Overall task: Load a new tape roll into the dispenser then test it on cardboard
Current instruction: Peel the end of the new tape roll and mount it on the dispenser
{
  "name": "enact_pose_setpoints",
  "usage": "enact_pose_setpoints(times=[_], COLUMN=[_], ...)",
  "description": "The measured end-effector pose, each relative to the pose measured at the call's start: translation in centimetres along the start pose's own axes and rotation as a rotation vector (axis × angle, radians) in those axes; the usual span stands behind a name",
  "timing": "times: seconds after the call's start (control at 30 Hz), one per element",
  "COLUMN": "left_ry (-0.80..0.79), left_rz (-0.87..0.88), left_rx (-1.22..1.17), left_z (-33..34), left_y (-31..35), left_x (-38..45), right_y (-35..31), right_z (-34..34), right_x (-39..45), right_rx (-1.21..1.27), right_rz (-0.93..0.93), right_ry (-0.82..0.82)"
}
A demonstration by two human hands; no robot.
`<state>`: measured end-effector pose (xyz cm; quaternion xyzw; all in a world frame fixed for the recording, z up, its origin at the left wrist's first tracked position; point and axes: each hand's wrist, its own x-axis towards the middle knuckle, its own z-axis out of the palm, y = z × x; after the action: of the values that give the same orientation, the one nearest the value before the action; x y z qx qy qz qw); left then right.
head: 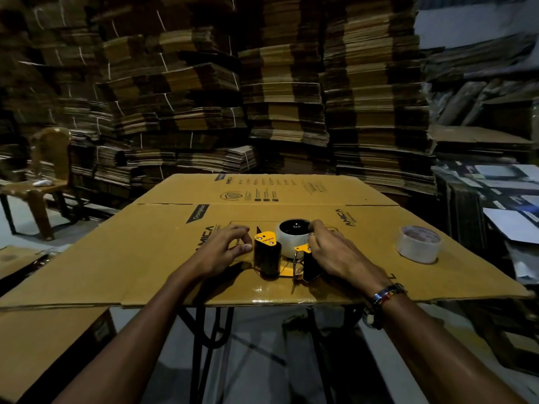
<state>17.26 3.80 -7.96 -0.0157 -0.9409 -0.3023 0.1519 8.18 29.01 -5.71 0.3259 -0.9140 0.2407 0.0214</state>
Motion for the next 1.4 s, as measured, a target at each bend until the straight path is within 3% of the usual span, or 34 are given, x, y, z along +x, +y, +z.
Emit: enact_pose_setpoints(times=[0.3, 0.7, 0.97, 1.4], left_ry=[-0.078, -0.166, -0.240, -0.191], left_rz=[-0.050, -0.106, -0.129, -0.095], left_rx=[-0.387, -0.646, -0.669, -0.567], left_z=[0.9, 0.2, -0.6, -0.7], left_y=[-0.5, -1.5, -1.7, -2.0], left_x=[0.1, -0.9, -1.3, -1.4], right_y=[0.0, -0.3, -0.5, -0.1], right_z=[-0.3, -0.6, -1.0, -0.9], right_x=[-0.2, -0.3, -0.6, -0.3], right_rx=[0.009, 0.004, 0.024, 0.048], right_rz=[-0.004, -0.016, -0.025, -0.044], right_ry=[-0.003, -0.022, -0.030, -0.044])
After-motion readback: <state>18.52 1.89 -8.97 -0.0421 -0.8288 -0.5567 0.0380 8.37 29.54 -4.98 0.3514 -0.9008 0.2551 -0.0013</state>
